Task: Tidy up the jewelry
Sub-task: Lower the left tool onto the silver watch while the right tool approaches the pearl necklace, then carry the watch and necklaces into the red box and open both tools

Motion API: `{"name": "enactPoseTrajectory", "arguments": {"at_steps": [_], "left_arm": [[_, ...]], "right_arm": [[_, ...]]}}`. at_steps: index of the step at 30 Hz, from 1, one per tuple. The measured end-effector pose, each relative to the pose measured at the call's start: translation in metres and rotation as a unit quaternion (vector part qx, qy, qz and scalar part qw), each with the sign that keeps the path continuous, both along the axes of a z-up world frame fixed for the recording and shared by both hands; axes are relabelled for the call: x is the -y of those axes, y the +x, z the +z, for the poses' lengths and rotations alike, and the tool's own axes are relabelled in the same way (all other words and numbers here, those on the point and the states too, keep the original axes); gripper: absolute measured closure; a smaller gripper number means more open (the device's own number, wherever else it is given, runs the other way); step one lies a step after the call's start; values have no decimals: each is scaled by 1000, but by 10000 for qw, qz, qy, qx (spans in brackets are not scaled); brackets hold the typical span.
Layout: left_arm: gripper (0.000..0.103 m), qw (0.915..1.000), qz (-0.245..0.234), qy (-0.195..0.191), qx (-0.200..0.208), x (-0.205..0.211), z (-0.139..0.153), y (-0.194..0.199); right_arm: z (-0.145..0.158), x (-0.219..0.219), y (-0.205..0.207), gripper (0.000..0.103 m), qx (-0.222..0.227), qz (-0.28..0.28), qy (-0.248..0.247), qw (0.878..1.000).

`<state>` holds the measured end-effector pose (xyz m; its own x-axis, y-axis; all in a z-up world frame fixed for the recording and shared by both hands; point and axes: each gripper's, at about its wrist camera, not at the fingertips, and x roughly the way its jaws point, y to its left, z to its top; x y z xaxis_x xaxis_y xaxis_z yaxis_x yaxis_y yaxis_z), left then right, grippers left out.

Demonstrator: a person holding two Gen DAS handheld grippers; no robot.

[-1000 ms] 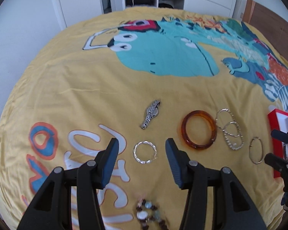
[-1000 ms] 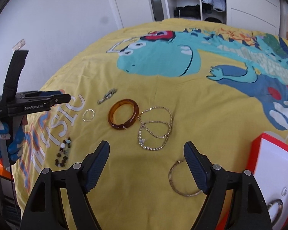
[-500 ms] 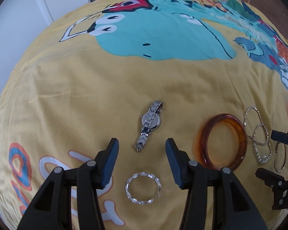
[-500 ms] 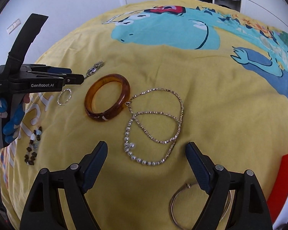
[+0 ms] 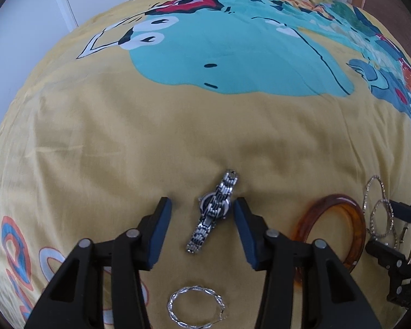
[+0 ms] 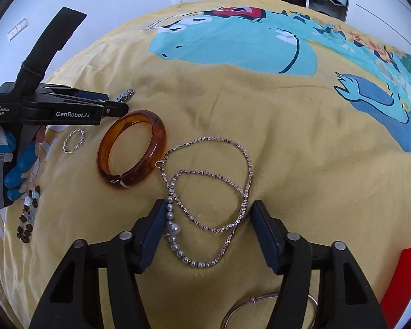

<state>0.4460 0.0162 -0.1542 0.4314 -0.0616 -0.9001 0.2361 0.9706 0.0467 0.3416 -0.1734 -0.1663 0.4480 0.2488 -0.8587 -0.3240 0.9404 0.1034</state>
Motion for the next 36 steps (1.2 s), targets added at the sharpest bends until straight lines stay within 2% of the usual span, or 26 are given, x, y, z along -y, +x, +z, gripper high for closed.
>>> {"name": "enactPoseTrajectory", "arguments": {"at_steps": [2, 3, 7, 14, 23, 30, 36], "left_arm": [[79, 10000, -43, -50, 16, 2, 0, -1], [81, 10000, -66, -50, 34, 4, 1, -2], [81, 9998, -17, -67, 176, 6, 6, -7], [81, 9992, 87, -214, 328, 0, 28, -15], [81, 9973, 261, -434, 529, -8, 74, -35], [81, 9944, 246, -594, 842, -2, 129, -60], [81, 9906, 32, -763, 1133, 25, 180, -87]], "right_arm": [[1, 2, 1, 55, -11, -25, 56, 10000], [1, 3, 2, 61, -16, -37, 84, 10000], [3, 10, 3, 78, -85, -99, 288, 9995], [12, 14, -2, 93, -107, -208, 433, 9988], [53, 13, -15, 93, 183, -234, 534, 9981], [115, 25, -38, 93, 626, -262, 576, 9960], [166, 52, -65, 93, 1005, -412, 505, 9928]]}}
